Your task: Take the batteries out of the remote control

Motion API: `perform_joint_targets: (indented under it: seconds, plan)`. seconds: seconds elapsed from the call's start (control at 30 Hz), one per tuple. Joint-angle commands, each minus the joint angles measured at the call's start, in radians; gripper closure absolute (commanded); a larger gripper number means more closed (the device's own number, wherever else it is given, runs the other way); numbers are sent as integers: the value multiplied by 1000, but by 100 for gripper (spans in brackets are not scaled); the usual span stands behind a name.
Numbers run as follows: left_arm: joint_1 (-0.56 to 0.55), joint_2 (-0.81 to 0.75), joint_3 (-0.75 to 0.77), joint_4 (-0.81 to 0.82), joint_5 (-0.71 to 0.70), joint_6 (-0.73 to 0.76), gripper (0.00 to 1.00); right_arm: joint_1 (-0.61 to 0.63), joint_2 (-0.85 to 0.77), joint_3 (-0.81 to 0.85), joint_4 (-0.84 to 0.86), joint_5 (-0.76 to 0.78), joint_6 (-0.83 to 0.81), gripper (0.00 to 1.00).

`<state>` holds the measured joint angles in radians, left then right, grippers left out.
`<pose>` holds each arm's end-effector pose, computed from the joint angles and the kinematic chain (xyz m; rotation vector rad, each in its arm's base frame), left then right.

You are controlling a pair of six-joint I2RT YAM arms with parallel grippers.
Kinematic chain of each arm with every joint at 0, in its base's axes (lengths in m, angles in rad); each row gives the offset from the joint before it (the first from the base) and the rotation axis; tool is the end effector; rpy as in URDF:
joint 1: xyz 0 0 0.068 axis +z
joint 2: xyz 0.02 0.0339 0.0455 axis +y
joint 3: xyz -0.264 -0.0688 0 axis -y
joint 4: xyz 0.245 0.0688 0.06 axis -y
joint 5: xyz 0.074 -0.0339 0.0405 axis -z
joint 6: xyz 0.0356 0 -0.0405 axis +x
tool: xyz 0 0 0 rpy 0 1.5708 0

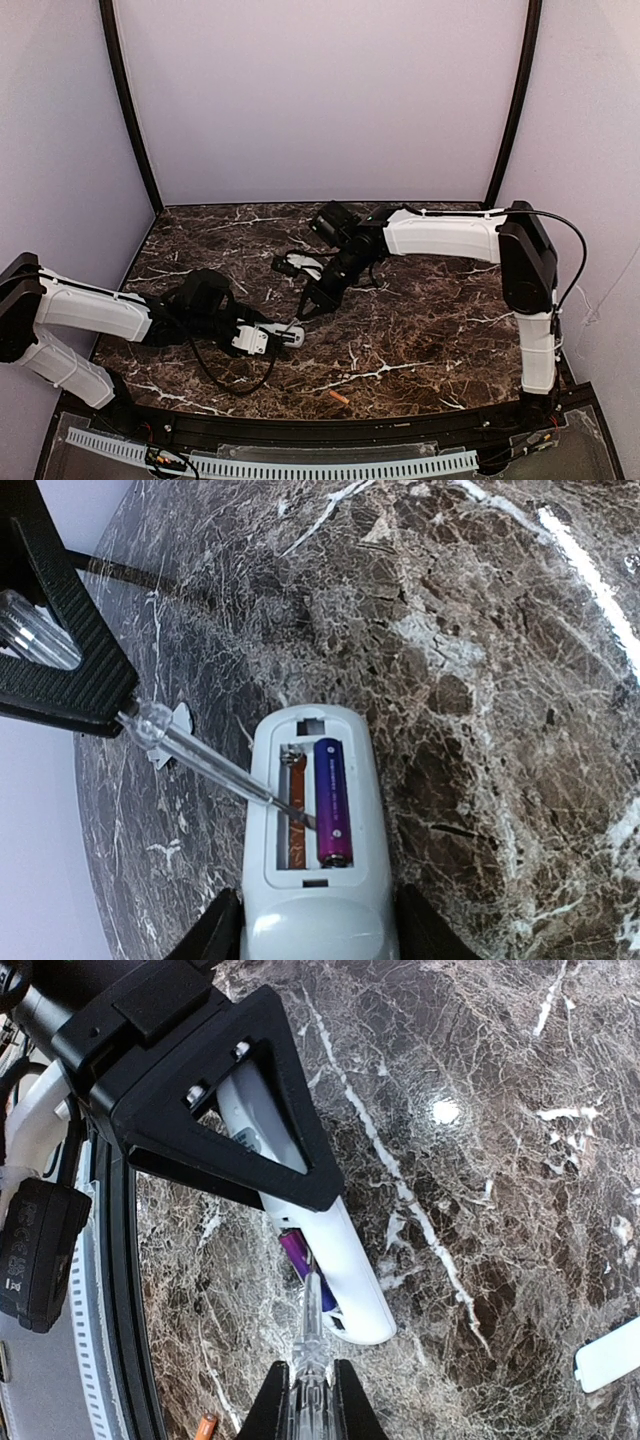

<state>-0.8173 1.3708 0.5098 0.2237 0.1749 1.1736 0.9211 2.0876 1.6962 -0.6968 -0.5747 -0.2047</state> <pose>0.1736 -0.1941 0.1606 1.8941 1.1129 0.0066 0.2556 0.3684 0.2130 -1.6212 2.1980 0.9890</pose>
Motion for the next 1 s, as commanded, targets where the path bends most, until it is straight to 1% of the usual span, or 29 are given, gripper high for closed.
perform_joint_targets:
  seconds: [0.0,0.23,0.4,0.7,0.97]
  plan:
    - [-8,-10,44,14,76,-34,100,24,-33,-55,64,44,-16,100]
    - [-7,-5,38,30,57,-12,100,25,-37,-70,74,37,5,100]
    - [-7,-21,16,92,17,18,100,24,-14,-48,57,15,28,100]
    - [-8,-37,-23,178,-64,86,100,13,64,79,6,-22,79,100]
    - [-8,-32,-52,251,-117,147,100,-21,135,171,-29,-16,133,100]
